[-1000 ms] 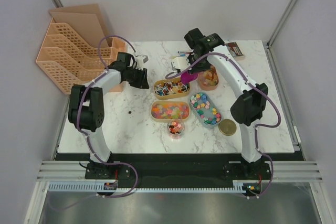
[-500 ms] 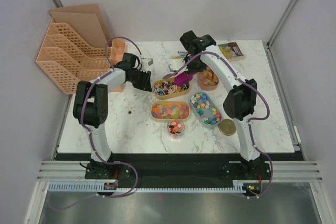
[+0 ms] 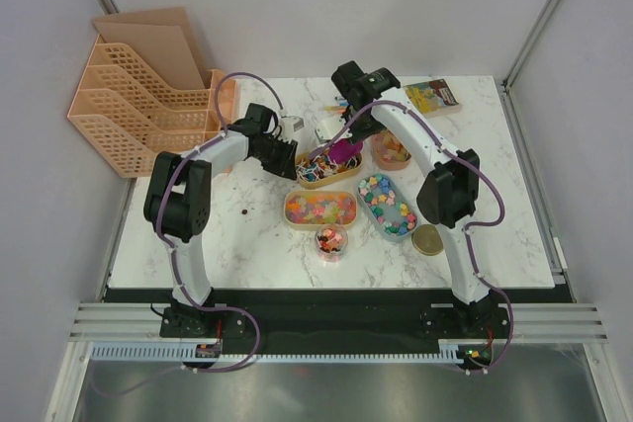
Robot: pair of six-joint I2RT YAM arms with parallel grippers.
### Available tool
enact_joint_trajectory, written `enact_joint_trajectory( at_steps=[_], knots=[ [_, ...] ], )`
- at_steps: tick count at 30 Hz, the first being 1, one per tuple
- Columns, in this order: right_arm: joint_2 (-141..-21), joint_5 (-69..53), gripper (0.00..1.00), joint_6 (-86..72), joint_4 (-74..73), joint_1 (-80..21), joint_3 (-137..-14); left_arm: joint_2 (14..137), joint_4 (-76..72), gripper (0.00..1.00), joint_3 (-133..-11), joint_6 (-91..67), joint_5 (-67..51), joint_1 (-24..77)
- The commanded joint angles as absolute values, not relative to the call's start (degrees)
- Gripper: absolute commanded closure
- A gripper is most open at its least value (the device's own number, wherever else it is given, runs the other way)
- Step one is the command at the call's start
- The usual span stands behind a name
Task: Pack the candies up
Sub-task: Scoop the fake candies from the storage box.
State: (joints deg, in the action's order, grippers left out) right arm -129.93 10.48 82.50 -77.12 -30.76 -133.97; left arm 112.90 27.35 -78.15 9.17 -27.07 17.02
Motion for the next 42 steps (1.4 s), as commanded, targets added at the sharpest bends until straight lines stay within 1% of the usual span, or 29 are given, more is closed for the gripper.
enact_joint_trajectory(
  at_steps=[1,9,22,34,37,42],
  knots=[
    [-130.3,13.3,1.00,85.4,-80.4,-31.6,-135.6,113.2,26.5,0.67,-80.5,10.6,-27.4,17.1],
    [-130.8,12.0,1.00,85.7,-79.5,-32.8,-131.8,114.3,26.5,0.67,-82.0,9.9,-28.6,17.2],
    [-132.8,8.6,1.00,83.9,-77.8,-34.5,-131.1,115.2,26.5,0.68,-82.6,9.6,-29.1,18.6],
    [-135.4,0.2,1.00,77.7,-76.5,-33.1,-131.0,114.9,26.8,0.68,-82.8,10.3,-27.6,18.8],
    [-135.3,-1.4,1.00,76.6,-75.7,-31.9,-130.0,114.3,27.0,0.65,-82.7,10.6,-26.2,18.8],
    [-131.9,-3.0,1.00,76.0,-72.1,-30.1,-124.2,113.3,28.0,0.57,-83.5,11.4,-24.1,18.5]
  ],
)
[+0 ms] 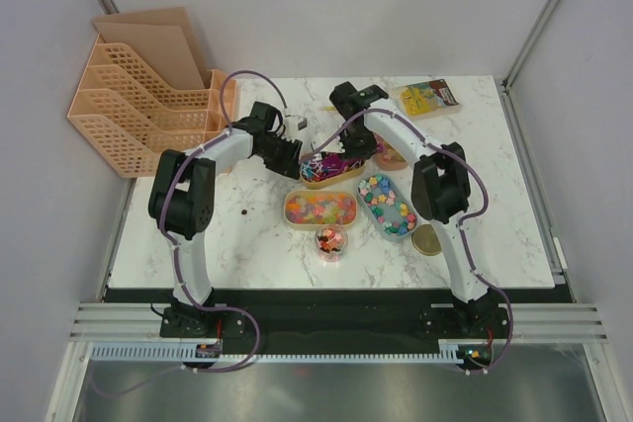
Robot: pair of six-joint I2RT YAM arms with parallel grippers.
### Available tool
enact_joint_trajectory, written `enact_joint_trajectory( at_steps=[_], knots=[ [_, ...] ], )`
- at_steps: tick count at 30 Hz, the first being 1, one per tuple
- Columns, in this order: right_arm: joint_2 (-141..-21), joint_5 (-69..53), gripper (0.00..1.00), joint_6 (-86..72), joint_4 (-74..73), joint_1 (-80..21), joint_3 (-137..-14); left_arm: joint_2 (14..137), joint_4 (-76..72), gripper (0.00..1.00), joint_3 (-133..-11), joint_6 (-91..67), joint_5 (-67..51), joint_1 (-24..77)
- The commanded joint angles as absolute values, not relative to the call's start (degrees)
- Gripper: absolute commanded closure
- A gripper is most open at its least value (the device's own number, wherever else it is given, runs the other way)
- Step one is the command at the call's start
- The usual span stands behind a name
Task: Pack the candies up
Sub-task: Scoop the fake candies from the storage box, then place the fake candies in the packing bottle.
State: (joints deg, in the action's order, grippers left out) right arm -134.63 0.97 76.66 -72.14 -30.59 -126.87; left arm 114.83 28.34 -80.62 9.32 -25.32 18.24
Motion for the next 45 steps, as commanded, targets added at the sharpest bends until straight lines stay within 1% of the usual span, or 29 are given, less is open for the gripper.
enact_joint_trajectory(
  at_steps=[1,6,16,24,31,34,35,37,38,39,45],
  knots=[
    [-131.4,-4.6,1.00,75.9,-70.9,-29.7,-122.8,112.9,28.3,0.56,-84.0,11.7,-24.0,18.4],
    [-130.3,-8.7,1.00,74.4,-68.9,-27.4,-120.4,111.3,30.3,0.50,-86.0,13.7,-24.7,17.1],
    [-125.8,-12.8,1.00,71.6,-61.9,-25.9,-114.8,106.2,34.9,0.44,-88.9,17.4,-23.9,15.6],
    [-116.2,-14.6,1.00,70.0,-58.8,-24.2,-110.0,104.0,35.6,0.44,-89.5,18.2,-22.5,12.7],
    [-104.3,-14.2,1.00,73.8,-59.5,-23.9,-97.7,102.9,34.4,0.42,-87.4,17.8,-20.7,11.8],
    [-99.0,-11.8,1.00,76.6,-60.7,-24.2,-92.0,102.4,32.8,0.36,-85.7,17.2,-16.6,11.8],
    [-96.3,-11.1,1.00,77.2,-61.1,-24.2,-90.9,102.3,32.4,0.31,-85.3,17.2,-13.8,11.8],
    [-93.7,-9.9,1.00,78.7,-62.7,-24.6,-87.6,102.2,31.6,0.25,-84.6,17.1,-10.7,11.8],
    [-91.5,-9.0,1.00,78.9,-63.2,-24.9,-86.6,102.0,31.3,0.19,-84.3,17.3,-10.0,11.8],
    [-90.5,-8.3,1.00,78.9,-63.5,-25.2,-84.7,101.7,30.9,0.00,-83.7,17.3,-9.4,11.8],
    [-84.6,-3.3,1.00,77.7,-65.9,-30.1,-80.2,101.2,29.4,0.00,-82.7,15.9,-5.5,12.0]
  ],
)
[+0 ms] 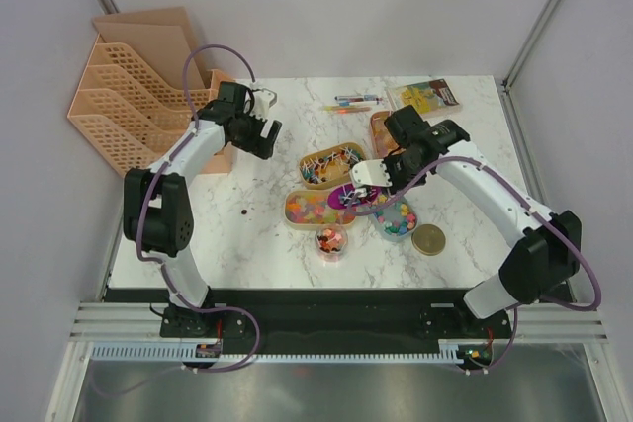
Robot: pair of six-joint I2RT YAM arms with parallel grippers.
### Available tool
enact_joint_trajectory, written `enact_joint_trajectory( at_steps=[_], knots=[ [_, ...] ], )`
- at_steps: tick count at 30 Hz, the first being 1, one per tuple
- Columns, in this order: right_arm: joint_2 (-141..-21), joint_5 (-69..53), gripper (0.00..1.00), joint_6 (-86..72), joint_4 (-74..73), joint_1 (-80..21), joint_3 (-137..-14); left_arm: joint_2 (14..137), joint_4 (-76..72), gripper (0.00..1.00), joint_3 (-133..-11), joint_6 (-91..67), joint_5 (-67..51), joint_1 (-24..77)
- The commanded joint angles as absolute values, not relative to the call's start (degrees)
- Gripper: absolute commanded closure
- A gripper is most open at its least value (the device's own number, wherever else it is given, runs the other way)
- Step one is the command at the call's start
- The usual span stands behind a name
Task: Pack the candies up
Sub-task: Place the fake candies in the packing bottle.
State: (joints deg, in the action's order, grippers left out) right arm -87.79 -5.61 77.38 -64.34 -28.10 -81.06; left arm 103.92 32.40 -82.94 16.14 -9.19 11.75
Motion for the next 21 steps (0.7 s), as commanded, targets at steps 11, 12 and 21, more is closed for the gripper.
enact_joint_trajectory(
  at_steps=[11,12,21],
  knots=[
    [-82.9,6.0,1.00,74.4,-67.9,-37.6,-76.8,99.3,28.2,0.00,-79.1,14.9,-4.0,13.9],
    [-83.1,6.5,1.00,74.2,-67.9,-38.1,-76.6,99.1,28.0,0.00,-78.9,14.9,-3.8,14.1],
    [-85.6,17.5,1.00,70.2,-69.8,-44.1,-77.1,98.5,26.6,0.00,-77.8,13.9,-2.7,15.4]
  ],
)
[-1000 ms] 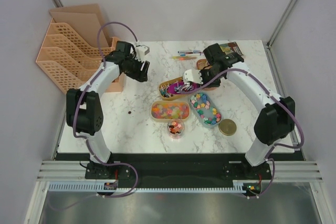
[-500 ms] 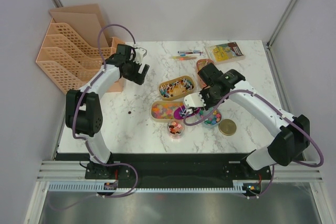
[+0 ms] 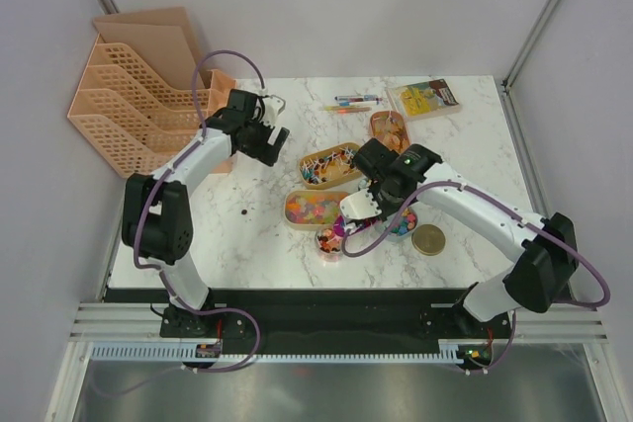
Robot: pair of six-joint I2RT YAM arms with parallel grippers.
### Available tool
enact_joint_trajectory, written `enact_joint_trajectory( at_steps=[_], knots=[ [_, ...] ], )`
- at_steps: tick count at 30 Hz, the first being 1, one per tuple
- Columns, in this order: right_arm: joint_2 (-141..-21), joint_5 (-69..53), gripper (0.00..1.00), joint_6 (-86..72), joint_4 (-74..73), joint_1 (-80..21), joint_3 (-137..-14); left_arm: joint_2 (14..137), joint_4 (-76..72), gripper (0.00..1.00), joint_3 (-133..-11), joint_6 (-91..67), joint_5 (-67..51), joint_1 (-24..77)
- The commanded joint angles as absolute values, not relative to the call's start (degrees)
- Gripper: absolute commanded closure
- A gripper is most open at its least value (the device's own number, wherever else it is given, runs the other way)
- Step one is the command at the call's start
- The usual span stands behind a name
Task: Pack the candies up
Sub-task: Place the fake candies in the packing bottle.
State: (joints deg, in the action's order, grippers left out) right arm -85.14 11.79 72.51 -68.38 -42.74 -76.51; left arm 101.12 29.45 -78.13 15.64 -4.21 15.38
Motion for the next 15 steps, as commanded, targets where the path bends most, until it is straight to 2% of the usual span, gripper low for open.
enact_joint_trajectory(
  at_steps=[1,15],
  knots=[
    [-86.0,17.9,1.00,70.0,-70.1,-45.0,-77.3,98.5,26.2,0.00,-77.7,13.9,-2.6,15.3],
    [-90.8,28.6,1.00,62.3,-76.0,-51.2,-81.1,97.5,22.4,0.00,-74.1,11.9,-3.9,15.5]
  ],
)
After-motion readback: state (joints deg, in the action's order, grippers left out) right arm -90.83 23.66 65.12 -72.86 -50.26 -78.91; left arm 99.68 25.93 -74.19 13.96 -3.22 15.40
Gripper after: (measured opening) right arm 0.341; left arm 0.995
